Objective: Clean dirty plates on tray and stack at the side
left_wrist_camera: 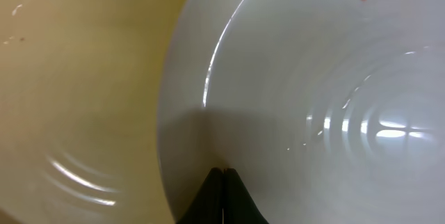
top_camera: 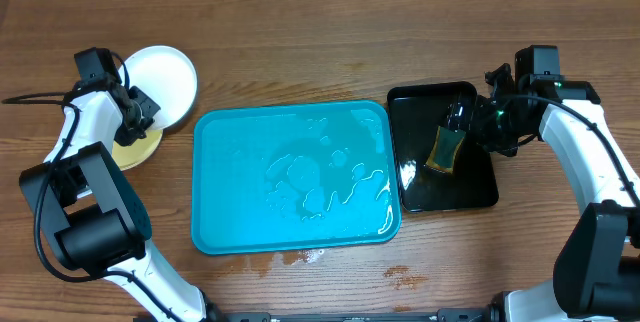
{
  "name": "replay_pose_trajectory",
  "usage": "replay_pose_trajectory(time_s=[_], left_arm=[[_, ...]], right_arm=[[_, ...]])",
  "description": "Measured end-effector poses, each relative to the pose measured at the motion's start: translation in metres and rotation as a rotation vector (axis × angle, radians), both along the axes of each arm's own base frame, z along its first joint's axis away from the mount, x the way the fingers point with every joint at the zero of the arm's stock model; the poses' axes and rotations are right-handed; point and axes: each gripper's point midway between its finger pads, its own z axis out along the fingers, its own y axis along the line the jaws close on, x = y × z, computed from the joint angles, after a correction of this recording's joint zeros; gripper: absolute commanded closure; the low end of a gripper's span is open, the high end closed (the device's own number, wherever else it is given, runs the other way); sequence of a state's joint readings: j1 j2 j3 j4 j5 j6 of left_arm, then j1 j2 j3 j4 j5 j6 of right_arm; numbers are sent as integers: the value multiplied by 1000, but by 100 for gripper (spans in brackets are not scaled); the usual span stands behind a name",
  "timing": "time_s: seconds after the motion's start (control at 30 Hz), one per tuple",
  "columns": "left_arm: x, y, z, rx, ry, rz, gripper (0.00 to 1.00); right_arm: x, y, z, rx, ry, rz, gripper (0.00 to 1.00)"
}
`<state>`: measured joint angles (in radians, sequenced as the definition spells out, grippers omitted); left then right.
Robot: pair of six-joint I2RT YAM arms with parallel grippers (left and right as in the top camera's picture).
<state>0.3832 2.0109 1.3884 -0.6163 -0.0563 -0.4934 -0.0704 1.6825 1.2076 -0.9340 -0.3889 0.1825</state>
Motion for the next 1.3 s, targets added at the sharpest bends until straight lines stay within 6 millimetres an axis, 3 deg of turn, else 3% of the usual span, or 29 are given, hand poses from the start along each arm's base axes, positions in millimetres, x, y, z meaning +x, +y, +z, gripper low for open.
replay_pose_trajectory(time_s=[0.43, 0.57, 0.67, 0.77, 0.87, 0.9, 1.03, 1.3], left_arm=[[-51, 38, -5, 60, 159, 111, 96], [-57, 46, 6, 75, 153, 134, 94], [-59, 50, 35, 103, 104, 145, 70], [-57, 51, 79, 143, 5, 147, 30], [-53, 43, 115, 133, -101, 133, 14], [-50, 38, 125, 119, -138, 119, 0], [-40, 16, 150, 34, -251, 63, 0], [-33, 2, 151, -43, -283, 23, 0]], right_arm=[[0, 0, 0, -1, 1, 0, 0], [0, 0, 0, 0, 0, 0, 0], [0, 0, 0, 0, 0, 0, 0], [0, 0, 0, 0, 0, 0, 0], [0, 0, 0, 0, 0, 0, 0], [0, 0, 0, 0, 0, 0, 0], [0, 0, 0, 0, 0, 0, 0], [0, 0, 0, 0, 0, 0, 0]])
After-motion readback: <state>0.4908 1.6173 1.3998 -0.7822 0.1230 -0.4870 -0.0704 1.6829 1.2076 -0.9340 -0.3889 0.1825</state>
